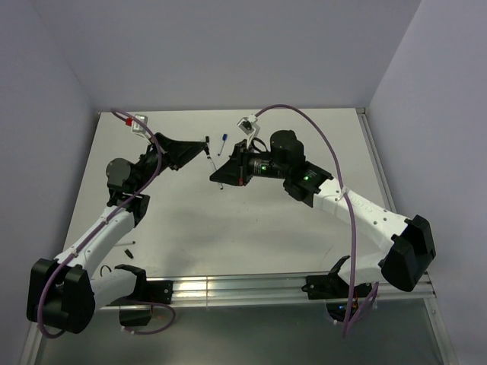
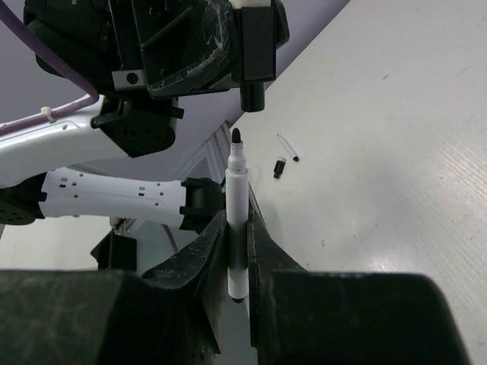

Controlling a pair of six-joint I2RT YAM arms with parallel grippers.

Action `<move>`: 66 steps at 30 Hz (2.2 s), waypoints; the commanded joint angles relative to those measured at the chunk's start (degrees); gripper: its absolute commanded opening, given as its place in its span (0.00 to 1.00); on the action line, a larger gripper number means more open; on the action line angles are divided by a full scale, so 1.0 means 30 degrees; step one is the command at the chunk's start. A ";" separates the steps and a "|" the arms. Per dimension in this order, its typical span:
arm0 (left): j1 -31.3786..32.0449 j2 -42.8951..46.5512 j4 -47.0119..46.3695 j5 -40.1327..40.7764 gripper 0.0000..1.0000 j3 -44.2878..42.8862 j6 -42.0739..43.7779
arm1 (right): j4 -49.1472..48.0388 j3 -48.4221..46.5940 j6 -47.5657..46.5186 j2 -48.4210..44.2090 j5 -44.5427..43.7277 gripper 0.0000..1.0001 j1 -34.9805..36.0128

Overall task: Insert the pens into the pen caps
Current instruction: Insert the pen cap onto the pen.

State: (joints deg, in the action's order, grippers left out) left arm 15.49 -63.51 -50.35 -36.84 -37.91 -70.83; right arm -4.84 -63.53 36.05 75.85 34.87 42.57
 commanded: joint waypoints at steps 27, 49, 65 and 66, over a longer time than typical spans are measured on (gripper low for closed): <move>0.0639 0.0075 -0.1557 -0.0786 0.00 -0.0078 0.0025 | 0.0471 -0.1500 -0.0826 -0.0002 -0.0901 0.00 0.0137; 0.1283 -0.0101 -0.1060 -0.1285 0.00 -0.0429 0.0581 | 0.1262 -0.1618 -0.1500 -0.1055 -0.2336 0.00 -0.0478; 0.2015 -0.0424 -0.1265 -0.1870 0.00 -0.0605 0.0873 | 0.1262 -0.1412 -0.1646 -0.1173 -0.2864 0.00 -0.0683; 0.2190 -0.0452 -0.1061 -0.1841 0.00 -0.0663 0.0933 | 0.1262 -0.1412 -0.1676 -0.1203 -0.2951 0.00 -0.0683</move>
State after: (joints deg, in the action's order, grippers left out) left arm 20.10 -65.23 -51.62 -37.80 -37.93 -69.41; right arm 1.93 -65.36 32.01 74.24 30.20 41.82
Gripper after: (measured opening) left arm 0.061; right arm 0.172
